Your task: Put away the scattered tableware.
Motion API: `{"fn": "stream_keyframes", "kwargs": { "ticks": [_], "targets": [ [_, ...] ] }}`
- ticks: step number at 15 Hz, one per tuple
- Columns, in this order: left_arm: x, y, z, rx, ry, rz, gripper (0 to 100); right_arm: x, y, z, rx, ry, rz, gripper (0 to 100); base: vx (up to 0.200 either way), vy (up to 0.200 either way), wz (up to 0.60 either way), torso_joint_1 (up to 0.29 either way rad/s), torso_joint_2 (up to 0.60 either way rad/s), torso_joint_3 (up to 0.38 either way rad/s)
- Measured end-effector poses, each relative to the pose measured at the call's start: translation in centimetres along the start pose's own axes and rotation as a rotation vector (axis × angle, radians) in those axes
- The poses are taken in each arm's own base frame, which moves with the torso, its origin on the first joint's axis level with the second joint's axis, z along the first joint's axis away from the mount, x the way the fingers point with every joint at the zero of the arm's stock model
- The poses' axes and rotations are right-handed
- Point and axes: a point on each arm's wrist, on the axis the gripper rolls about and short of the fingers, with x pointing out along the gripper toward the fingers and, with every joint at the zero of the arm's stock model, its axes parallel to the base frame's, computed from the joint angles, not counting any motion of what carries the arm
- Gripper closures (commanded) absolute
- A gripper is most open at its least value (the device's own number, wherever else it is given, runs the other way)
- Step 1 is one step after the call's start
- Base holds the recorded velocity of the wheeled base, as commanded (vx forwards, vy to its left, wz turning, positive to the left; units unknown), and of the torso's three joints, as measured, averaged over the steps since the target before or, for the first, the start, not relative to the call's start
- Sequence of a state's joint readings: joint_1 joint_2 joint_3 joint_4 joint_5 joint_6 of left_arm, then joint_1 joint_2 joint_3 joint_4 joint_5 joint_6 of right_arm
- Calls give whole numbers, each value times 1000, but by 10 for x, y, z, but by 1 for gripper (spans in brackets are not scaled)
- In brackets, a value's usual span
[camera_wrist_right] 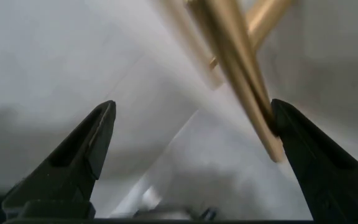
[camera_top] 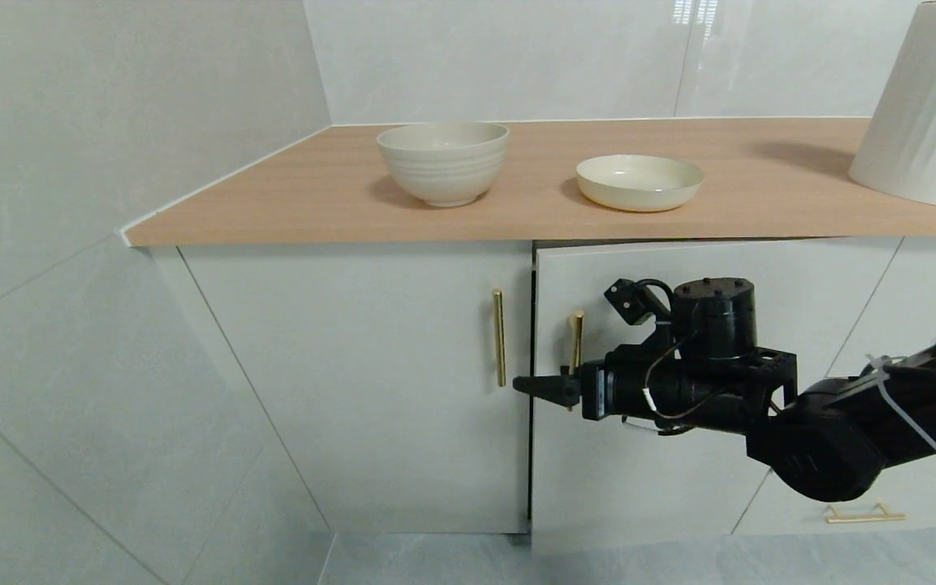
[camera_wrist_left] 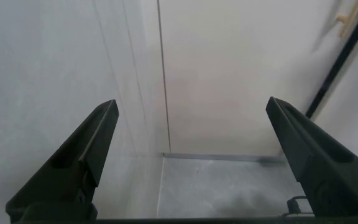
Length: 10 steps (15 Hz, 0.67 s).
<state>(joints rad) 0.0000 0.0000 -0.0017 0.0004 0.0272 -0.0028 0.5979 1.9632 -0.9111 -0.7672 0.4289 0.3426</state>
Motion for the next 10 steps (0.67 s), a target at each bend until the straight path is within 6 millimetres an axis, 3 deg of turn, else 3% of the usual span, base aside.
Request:
{"fn": "stream_keyframes", "kwargs": {
  "ticks": [10],
  "targets": [
    [0,0,0,12,0,0,0,-56,30,-37,-35,30,129,0,0,0,0,0,0,0]
  ]
}}
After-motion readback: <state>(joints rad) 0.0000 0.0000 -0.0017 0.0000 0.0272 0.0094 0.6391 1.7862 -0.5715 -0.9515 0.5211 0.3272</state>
